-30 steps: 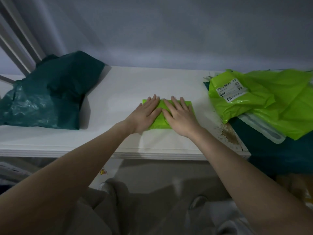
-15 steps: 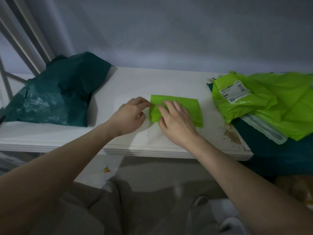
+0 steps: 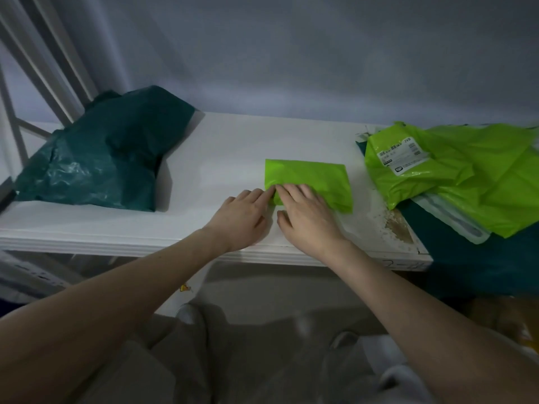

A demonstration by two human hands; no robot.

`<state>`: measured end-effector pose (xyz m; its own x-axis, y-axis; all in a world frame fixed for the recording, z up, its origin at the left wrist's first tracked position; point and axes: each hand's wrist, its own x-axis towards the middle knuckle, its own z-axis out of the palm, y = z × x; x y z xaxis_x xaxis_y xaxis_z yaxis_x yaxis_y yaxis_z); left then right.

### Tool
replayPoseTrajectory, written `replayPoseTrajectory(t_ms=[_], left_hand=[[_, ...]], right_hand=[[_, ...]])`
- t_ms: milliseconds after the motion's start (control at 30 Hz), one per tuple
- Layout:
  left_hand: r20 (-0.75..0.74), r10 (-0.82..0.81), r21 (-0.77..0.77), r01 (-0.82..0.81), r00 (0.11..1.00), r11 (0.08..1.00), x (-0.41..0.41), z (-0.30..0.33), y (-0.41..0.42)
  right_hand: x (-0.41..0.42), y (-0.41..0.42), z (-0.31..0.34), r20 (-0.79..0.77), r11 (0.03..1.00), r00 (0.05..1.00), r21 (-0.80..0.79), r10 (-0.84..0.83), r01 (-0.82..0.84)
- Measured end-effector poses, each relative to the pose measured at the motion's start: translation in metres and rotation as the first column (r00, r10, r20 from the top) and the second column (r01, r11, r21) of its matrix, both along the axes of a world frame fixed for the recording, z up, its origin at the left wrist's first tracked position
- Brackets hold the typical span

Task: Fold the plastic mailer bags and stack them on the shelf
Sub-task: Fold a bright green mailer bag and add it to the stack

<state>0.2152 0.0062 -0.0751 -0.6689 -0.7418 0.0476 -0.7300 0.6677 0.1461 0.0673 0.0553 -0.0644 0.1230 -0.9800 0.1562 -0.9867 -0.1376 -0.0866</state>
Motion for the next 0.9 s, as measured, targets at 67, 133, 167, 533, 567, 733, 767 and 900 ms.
replayPoseTrajectory(t_ms=[67, 133, 167, 533, 567, 733, 767, 900], left_hand=[[0.002, 0.007, -0.043, -0.007, 1.000, 0.999, -0.003, 0.000, -0.001], [0.031, 0.005, -0.089, -0.003, 1.000, 0.996, -0.006, 0.001, -0.002], [0.040, 0.006, -0.111, -0.002, 0.999, 0.994, -0.007, 0.002, -0.002], [0.080, -0.099, -0.436, 0.124, 0.992, 0.891, -0.012, 0.004, -0.010], [0.093, -0.103, -0.435, 0.133, 0.990, 0.891, -0.013, 0.004, -0.010], [0.077, -0.115, -0.432, 0.138, 0.990, 0.891, -0.020, 0.005, -0.010], [0.072, -0.117, -0.436, 0.137, 0.991, 0.890, -0.021, 0.005, -0.010], [0.063, -0.107, -0.460, 0.124, 0.992, 0.879, -0.026, 0.007, -0.013]], right_hand=[[-0.002, -0.001, 0.001, 0.057, 1.000, 0.998, -0.003, 0.005, -0.005], [-0.005, -0.001, 0.000, 0.096, 1.000, 0.995, 0.000, 0.020, -0.020], [-0.007, 0.000, 0.000, 0.116, 1.000, 0.993, 0.004, 0.026, -0.027], [-0.031, 0.007, 0.002, 0.024, 0.998, 0.999, -0.045, -0.031, 0.033], [-0.035, 0.009, 0.003, 0.004, 0.998, 0.999, -0.053, -0.034, 0.034], [-0.045, 0.016, 0.000, -0.061, 0.999, 0.998, -0.040, 0.000, -0.002], [-0.046, 0.017, 0.000, -0.041, 0.999, 0.999, -0.036, 0.001, -0.003], [-0.059, 0.021, -0.001, 0.015, 0.999, 0.999, -0.020, -0.029, 0.030]])
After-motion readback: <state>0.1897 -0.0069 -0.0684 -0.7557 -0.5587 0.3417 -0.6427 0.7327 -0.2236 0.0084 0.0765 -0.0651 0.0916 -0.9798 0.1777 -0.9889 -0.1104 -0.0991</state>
